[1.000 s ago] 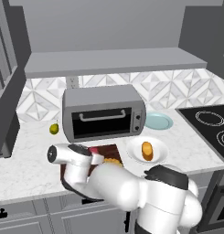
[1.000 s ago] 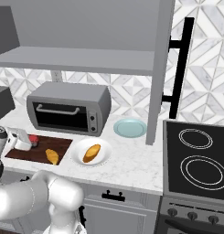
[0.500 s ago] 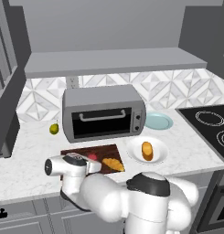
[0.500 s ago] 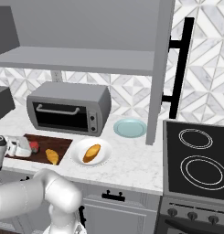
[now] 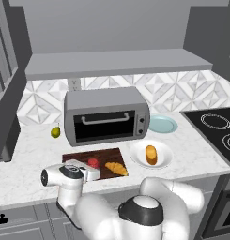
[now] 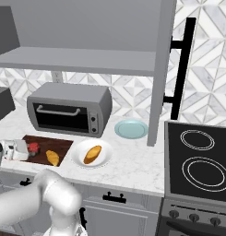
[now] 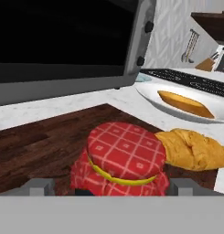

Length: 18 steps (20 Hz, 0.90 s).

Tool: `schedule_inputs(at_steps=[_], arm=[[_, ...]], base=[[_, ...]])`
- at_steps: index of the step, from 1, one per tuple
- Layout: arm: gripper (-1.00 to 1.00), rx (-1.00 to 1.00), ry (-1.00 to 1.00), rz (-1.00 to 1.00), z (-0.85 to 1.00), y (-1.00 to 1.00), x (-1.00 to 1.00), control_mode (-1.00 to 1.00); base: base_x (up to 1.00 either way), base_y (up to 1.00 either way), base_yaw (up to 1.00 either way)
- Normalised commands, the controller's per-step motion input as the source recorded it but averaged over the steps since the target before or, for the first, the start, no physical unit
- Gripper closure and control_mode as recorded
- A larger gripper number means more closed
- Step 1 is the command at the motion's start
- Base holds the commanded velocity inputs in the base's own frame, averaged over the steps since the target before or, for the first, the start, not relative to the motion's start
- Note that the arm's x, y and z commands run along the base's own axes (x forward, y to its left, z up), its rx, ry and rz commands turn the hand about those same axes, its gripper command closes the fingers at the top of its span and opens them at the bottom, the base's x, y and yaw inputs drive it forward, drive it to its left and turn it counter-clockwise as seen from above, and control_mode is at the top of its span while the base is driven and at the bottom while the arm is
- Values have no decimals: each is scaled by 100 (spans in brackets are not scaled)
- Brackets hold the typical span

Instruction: From the different types of pastries on the counter, select a croissant and place it on the cutting board. Then retrieve a jar of jam from the cabinet and place it alongside the croissant on the cutting board.

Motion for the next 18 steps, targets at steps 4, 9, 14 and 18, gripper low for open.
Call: schedule_inputs(at_steps=[4,9,14,18], arm=[[-100,-5,-12,0,11,26,-20,-100],[-100,-10,-14,0,8,19,-31,-100],[-100,-12,-18,1,9,30,-48,-100],[-100,-15,-19,1,10,25,-66,-100]], base=[[0,0,0],[0,0,0],[0,0,0],[0,0,0]])
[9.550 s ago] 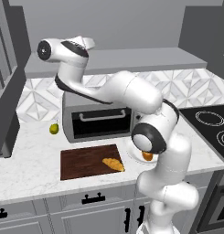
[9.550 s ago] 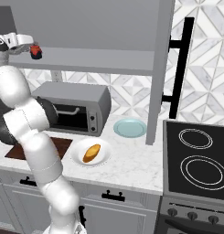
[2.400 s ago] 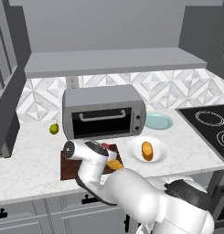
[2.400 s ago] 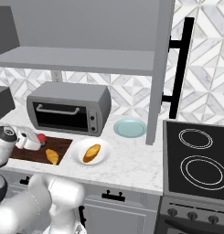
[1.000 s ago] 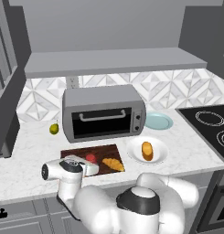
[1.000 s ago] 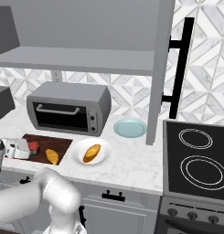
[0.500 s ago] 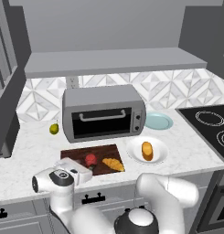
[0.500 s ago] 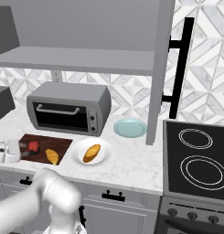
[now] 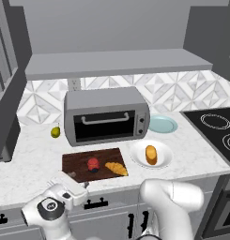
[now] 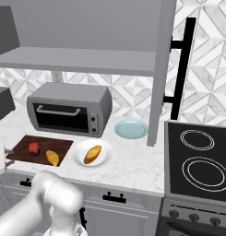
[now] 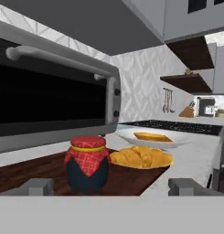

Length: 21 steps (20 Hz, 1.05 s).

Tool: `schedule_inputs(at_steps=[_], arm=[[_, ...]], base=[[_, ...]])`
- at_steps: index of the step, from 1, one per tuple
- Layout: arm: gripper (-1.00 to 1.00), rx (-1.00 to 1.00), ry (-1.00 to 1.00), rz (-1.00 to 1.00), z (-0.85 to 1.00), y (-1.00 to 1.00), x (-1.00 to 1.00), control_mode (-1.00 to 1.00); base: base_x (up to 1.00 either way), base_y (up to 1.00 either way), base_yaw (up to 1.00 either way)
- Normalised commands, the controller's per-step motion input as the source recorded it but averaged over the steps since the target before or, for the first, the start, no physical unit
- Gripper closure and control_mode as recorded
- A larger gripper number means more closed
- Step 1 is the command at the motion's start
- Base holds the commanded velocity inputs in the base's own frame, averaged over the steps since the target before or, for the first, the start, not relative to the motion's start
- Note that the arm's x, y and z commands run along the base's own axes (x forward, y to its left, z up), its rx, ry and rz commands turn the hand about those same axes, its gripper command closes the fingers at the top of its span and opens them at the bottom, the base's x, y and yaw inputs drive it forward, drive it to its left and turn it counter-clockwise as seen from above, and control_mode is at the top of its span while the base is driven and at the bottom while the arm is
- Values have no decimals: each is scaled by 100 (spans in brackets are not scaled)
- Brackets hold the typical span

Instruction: From the different types of pastries on the counter, select a croissant and place it on the cutting board. Then retrieve a jar of jam from the cabinet and place it alongside the croissant on the cutting board.

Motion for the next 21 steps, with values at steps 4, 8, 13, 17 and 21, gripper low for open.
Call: schedule_inputs(at_steps=[4,8,13,17,21], arm=[[-100,-12,-17,3,1,29,-93,-100],[-100,-9,-17,2,0,24,-100,-100],[-100,-5,-17,0,0,13,-100,-100],[-100,-3,-22,0,0,14,-82,-100],[-100,0,-2,0,0,1,-12,-100]], base=[[0,0,0],[0,0,0],[0,0,0],[0,0,0],[0,0,0]])
